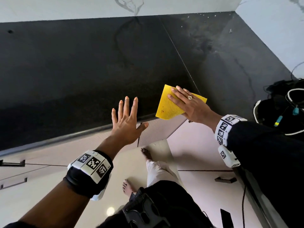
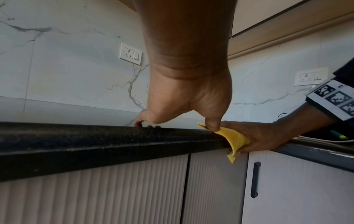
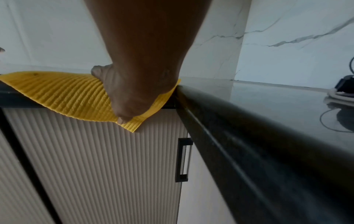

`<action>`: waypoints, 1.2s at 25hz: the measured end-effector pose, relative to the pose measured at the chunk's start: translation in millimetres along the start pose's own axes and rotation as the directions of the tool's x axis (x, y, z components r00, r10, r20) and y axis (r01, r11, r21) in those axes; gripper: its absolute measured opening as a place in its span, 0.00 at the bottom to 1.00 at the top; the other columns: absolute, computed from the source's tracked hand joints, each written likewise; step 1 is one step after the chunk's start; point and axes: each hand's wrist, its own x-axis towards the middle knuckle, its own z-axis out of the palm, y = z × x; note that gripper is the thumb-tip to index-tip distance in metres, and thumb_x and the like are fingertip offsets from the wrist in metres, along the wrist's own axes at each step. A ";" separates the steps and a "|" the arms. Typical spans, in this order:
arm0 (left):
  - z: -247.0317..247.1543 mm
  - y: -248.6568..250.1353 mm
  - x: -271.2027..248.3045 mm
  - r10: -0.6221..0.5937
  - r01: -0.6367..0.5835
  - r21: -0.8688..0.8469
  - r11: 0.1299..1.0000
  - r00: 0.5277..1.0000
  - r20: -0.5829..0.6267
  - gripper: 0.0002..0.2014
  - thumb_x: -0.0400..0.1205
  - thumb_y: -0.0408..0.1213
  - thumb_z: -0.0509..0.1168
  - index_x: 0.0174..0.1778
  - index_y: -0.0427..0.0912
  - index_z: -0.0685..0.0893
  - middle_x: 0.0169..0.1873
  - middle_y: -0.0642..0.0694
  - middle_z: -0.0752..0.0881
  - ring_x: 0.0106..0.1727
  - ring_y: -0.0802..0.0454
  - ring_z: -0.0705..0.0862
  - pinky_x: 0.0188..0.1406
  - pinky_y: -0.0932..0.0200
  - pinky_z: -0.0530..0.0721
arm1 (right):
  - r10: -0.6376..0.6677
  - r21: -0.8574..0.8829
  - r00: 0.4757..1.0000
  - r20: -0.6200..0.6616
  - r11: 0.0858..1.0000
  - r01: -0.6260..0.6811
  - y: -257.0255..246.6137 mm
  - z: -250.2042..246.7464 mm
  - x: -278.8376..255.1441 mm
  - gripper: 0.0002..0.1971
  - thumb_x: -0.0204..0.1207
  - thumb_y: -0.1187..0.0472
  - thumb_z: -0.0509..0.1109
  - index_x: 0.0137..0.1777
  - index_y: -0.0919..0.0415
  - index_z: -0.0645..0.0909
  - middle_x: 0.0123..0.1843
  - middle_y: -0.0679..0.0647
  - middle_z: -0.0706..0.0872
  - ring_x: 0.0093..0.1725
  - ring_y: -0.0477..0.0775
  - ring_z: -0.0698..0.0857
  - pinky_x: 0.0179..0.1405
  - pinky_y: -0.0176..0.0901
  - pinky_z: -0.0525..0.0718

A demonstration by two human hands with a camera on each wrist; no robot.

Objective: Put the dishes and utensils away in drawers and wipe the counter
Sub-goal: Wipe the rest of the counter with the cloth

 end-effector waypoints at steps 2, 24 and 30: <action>2.6 -2.4 -3.3 -0.014 0.012 -0.028 1.000 0.998 -0.066 0.44 0.83 0.63 0.54 0.86 0.50 0.36 0.85 0.43 0.36 0.85 0.42 0.34 0.82 0.37 0.36 | -0.111 -0.024 0.994 0.014 0.994 0.111 10.5 -3.0 7.8 0.45 0.78 0.49 0.72 0.86 0.63 0.51 0.87 0.64 0.53 0.86 0.66 0.51 0.84 0.60 0.57; 30.0 -15.2 -66.4 -0.822 0.379 -0.737 0.560 0.362 -0.439 0.34 0.88 0.55 0.52 0.87 0.42 0.52 0.87 0.43 0.47 0.87 0.48 0.41 0.85 0.47 0.46 | -0.581 0.045 0.795 -0.172 0.802 0.596 -187.7 -27.9 158.1 0.34 0.85 0.61 0.53 0.86 0.66 0.42 0.87 0.69 0.46 0.85 0.72 0.49 0.84 0.61 0.54; -9.6 -77.4 -110.1 -0.908 0.334 -0.844 0.419 0.164 -0.386 0.33 0.89 0.53 0.53 0.87 0.42 0.53 0.86 0.44 0.55 0.86 0.49 0.53 0.83 0.54 0.54 | -0.657 0.057 0.745 -0.121 0.744 0.666 -281.8 -52.0 221.4 0.41 0.82 0.60 0.60 0.87 0.56 0.38 0.88 0.64 0.43 0.85 0.74 0.45 0.83 0.69 0.50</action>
